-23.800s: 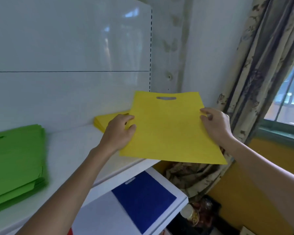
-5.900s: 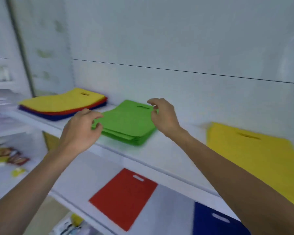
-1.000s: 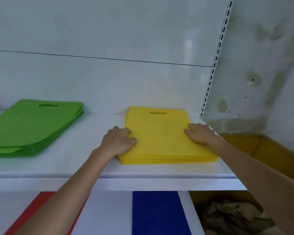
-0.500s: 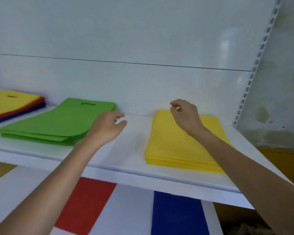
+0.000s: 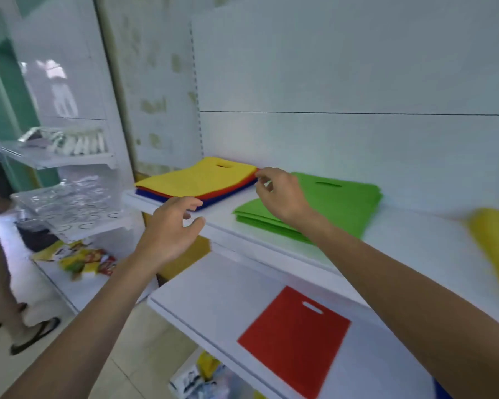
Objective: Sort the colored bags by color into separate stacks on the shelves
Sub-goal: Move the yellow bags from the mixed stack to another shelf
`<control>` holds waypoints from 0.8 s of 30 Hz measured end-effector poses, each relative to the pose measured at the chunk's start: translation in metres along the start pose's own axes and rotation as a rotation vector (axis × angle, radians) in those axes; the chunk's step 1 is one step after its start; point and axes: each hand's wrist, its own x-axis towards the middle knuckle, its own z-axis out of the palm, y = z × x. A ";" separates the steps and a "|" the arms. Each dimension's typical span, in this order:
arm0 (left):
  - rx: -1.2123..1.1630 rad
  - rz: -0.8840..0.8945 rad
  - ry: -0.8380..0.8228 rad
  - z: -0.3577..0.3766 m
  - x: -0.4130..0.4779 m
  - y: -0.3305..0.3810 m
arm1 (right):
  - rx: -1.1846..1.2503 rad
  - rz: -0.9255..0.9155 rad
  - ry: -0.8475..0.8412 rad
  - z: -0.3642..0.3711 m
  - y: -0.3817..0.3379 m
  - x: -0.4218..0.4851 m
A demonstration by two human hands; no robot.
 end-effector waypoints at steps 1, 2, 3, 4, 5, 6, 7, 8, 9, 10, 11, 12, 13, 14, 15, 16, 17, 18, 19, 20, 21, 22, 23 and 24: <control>-0.001 -0.008 -0.008 -0.008 0.002 -0.017 | 0.001 -0.012 -0.005 0.016 -0.010 0.007; -0.006 -0.019 -0.016 -0.014 0.004 -0.033 | -0.001 -0.019 -0.001 0.031 -0.019 0.012; -0.005 -0.025 -0.032 -0.022 0.007 -0.053 | 0.007 -0.011 0.008 0.050 -0.029 0.018; -0.008 -0.024 -0.046 -0.025 0.008 -0.064 | 0.015 0.004 0.011 0.060 -0.032 0.020; -0.013 -0.030 -0.062 -0.026 0.009 -0.072 | 0.025 0.020 0.008 0.067 -0.033 0.022; -0.014 -0.036 -0.079 -0.030 0.012 -0.083 | 0.037 0.040 0.002 0.077 -0.035 0.025; -0.013 -0.039 -0.099 -0.033 0.015 -0.092 | 0.044 0.059 0.000 0.086 -0.036 0.028; -0.014 -0.037 -0.112 -0.035 0.020 -0.101 | 0.042 0.071 -0.003 0.093 -0.037 0.033; -0.019 -0.031 -0.120 -0.036 0.026 -0.108 | 0.037 0.081 -0.001 0.099 -0.037 0.037; -0.031 -0.020 -0.118 -0.036 0.033 -0.114 | 0.033 0.091 0.004 0.104 -0.038 0.043; -0.046 -0.009 -0.110 -0.035 0.041 -0.119 | 0.029 0.099 0.010 0.109 -0.037 0.051; -0.061 0.001 -0.099 -0.033 0.050 -0.124 | 0.026 0.104 0.015 0.113 -0.037 0.058; -0.072 0.005 -0.092 -0.031 0.058 -0.128 | 0.021 0.104 0.019 0.118 -0.036 0.066; -0.080 0.010 -0.088 -0.028 0.066 -0.133 | 0.013 0.099 0.019 0.123 -0.036 0.075; -0.088 0.013 -0.090 -0.024 0.075 -0.139 | 0.002 0.091 0.019 0.128 -0.035 0.084; -0.096 0.020 -0.094 -0.021 0.085 -0.145 | -0.008 0.085 0.020 0.134 -0.034 0.093; -0.103 0.026 -0.103 -0.019 0.095 -0.152 | -0.015 0.082 0.023 0.140 -0.032 0.103; -0.104 0.033 -0.110 -0.017 0.105 -0.159 | -0.020 0.083 0.029 0.145 -0.031 0.114; -0.102 0.041 -0.116 -0.016 0.116 -0.166 | -0.028 0.085 0.040 0.151 -0.029 0.125; -0.096 0.053 -0.117 -0.016 0.126 -0.173 | -0.037 0.090 0.050 0.156 -0.027 0.136; -0.093 0.062 -0.116 -0.016 0.134 -0.180 | -0.042 0.097 0.056 0.161 -0.025 0.146; -0.093 0.071 -0.109 -0.017 0.143 -0.187 | -0.043 0.105 0.058 0.166 -0.023 0.155; -0.094 0.081 -0.102 -0.018 0.152 -0.195 | -0.044 0.114 0.057 0.171 -0.020 0.164; -0.098 0.086 -0.093 -0.019 0.162 -0.202 | -0.052 0.124 0.049 0.176 -0.018 0.171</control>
